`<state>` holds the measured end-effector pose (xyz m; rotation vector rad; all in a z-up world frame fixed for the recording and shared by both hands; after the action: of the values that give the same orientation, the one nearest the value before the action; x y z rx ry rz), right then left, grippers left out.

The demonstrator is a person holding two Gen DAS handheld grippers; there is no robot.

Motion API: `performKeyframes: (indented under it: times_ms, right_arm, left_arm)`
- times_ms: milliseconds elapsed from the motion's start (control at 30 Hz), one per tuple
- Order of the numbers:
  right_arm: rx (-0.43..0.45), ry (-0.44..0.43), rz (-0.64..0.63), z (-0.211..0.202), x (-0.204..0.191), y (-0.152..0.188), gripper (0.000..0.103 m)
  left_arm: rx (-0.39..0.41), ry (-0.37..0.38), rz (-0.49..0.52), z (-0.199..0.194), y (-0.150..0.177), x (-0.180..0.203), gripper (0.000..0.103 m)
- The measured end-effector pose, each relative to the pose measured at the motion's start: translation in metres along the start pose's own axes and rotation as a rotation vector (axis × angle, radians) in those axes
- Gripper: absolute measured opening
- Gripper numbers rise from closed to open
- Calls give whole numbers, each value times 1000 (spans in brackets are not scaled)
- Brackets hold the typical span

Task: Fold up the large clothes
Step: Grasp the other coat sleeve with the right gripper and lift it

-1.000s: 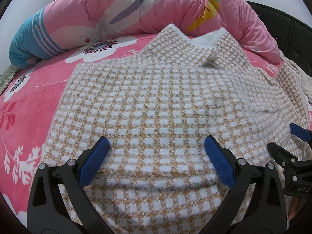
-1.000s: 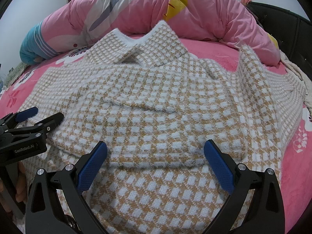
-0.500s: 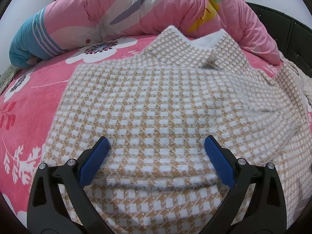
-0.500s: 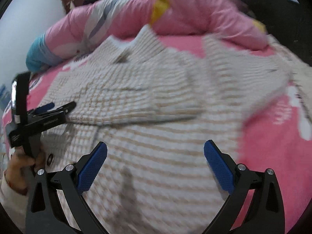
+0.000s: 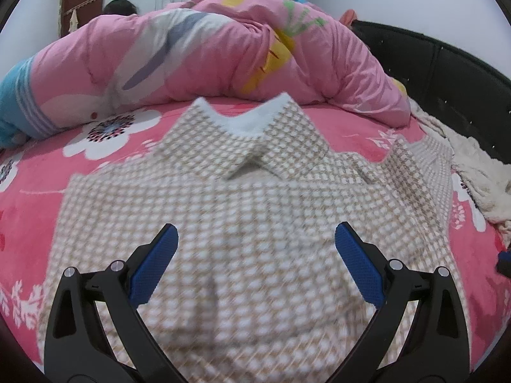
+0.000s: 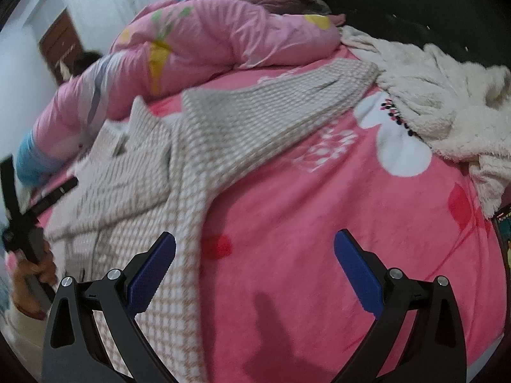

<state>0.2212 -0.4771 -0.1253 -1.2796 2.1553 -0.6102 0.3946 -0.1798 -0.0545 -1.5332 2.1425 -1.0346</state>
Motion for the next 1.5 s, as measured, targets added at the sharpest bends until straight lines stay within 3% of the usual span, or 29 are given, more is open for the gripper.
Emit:
performKeyframes:
  times_ms: [233,367,533,833,1067,1200,1300,1500]
  right_arm:
    - [24,-46,114,21,43,-82,97]
    - [-24,-82,193,59,69,-135,95]
    - [-93,-77,325,112,104,-178,81]
    - [-141,7,470,184,152,-210,56]
    - [-113,94,480,208,168,-212,43]
    - [-86,178,400,208,161,-212,29]
    - [-33,214,333,187,151,-219,24]
    - [124,235,199,98,116,-242,23]
  left_arm:
    - [-95,-22,-70,60,11,-15,95]
    - [-78,-22,-71,70,11,-16,95]
    - [-58,-41,-51,76,11,-15,95]
    - [-51,-31,-59,67,16,-16,95]
    - [-46,-29,-61,65,18,-17,95]
    - [-44,-29,-60,67,18,-16,95]
    - [-43,-29,-60,69,17,-15,95]
    - [-41,-28,-60,76,13,-14,95]
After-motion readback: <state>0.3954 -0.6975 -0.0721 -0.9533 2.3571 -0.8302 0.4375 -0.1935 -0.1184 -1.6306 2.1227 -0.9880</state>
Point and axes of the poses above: each gripper's, at about its wrist camera, not at the fingertips, and z roughly the way its jaws point, x to its right, y to its underside, the point moved 8 cm from there along z, roughly the way its jaws point, and after that the axes turned 6 degrees about y, right-handed, at the moved point
